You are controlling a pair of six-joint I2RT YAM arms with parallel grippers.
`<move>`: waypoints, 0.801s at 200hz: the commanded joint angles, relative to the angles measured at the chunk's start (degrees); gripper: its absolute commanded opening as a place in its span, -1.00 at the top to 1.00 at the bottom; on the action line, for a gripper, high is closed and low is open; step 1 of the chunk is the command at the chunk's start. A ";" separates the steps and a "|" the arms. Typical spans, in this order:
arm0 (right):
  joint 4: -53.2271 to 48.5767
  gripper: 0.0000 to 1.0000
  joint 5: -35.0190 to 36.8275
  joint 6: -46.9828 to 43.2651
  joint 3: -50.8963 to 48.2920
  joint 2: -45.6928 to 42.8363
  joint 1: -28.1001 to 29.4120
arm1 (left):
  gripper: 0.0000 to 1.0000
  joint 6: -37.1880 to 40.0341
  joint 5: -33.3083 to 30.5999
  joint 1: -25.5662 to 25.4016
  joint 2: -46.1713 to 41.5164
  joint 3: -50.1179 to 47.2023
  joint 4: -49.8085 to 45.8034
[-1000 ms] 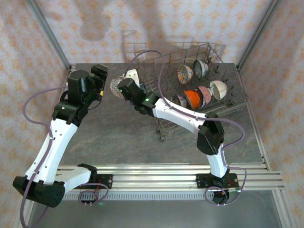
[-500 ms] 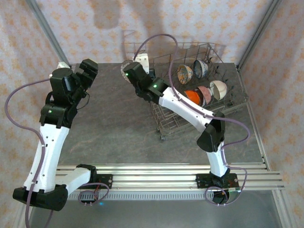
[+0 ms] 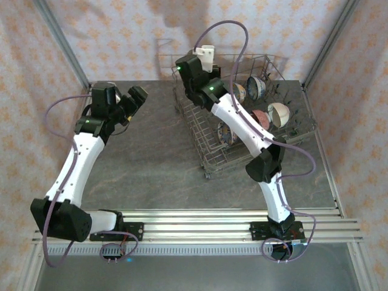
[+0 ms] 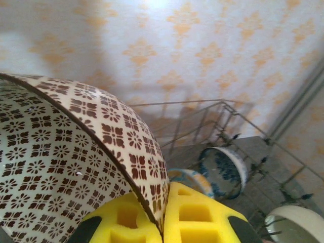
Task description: Load the bowls into the dish rack
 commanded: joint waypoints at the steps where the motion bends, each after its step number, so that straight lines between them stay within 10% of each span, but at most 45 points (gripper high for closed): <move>1: -0.95 1.00 7.65 2.96 3.02 2.19 -1.41 | -0.86 3.92 0.45 -2.15 1.85 -1.29 3.28; 160: -5.77 1.00 15.25 0.51 7.76 17.81 -6.84 | -0.85 10.79 9.42 -6.63 16.23 1.85 3.53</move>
